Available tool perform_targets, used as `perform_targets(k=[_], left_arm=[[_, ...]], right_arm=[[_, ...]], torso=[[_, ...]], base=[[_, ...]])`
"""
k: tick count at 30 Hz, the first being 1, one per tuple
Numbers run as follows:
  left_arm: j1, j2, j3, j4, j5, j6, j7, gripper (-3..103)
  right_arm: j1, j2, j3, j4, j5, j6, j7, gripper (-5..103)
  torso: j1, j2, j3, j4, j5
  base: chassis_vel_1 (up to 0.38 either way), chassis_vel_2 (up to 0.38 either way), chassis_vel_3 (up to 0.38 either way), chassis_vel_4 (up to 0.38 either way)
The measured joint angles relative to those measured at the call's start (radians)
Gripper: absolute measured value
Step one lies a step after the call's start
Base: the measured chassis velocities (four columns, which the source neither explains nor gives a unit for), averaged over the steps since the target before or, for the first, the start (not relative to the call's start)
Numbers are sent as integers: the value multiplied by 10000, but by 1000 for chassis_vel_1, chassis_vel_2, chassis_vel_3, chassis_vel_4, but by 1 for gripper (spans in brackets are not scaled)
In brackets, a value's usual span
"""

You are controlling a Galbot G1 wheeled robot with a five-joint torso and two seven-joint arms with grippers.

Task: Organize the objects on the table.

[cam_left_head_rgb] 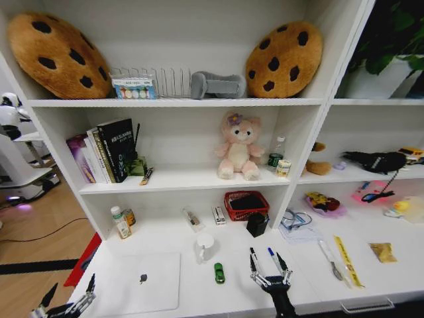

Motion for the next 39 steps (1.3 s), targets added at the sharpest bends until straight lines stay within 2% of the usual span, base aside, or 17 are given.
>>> perform_targets(k=[10, 24, 39], left_arm=[[-1, 0, 0, 0, 0, 0, 0, 100], [0, 0, 0, 1, 0, 0, 0, 100], [0, 1, 0, 1, 0, 0, 0, 100]], right_arm=[[-106, -36, 715, 91, 324, 419, -237, 100], [-48, 383, 506, -209, 51, 812, -368, 100], [35, 433, 368, -306, 192, 860, -425, 100]], torso=[[0, 0, 0, 0, -1], [0, 0, -1, 0, -1], [0, 0, 0, 1, 0]], base=[[0, 0, 0, 0], [0, 0, 0, 0], [68, 66, -66, -74]])
